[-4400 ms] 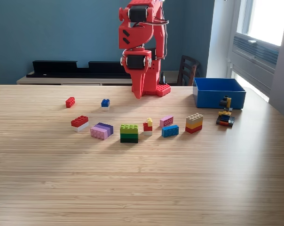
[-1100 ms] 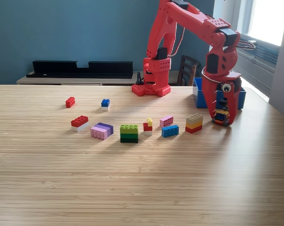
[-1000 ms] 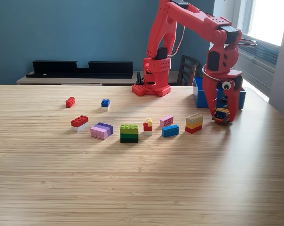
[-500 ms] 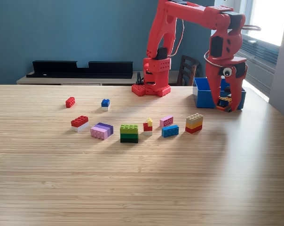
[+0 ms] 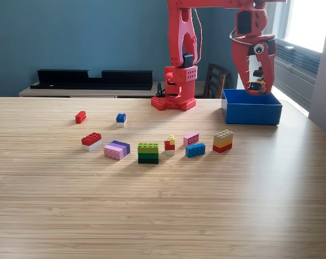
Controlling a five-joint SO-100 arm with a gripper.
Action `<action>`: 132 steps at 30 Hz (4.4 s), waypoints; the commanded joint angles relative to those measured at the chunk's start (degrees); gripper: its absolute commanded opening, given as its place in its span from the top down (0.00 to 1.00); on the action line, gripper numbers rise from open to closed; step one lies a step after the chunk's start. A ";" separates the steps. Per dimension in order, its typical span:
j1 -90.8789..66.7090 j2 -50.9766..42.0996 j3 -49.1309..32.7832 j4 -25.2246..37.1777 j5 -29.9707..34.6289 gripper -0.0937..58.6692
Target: Grasp a lego block and put it in the bin.
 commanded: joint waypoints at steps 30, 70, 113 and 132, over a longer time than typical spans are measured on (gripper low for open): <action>-26.63 7.47 6.86 6.06 2.20 0.70; 22.50 8.00 0.70 5.98 1.41 0.43; 76.29 7.47 2.99 -7.65 12.22 0.52; 112.68 7.47 16.96 -13.54 17.75 0.60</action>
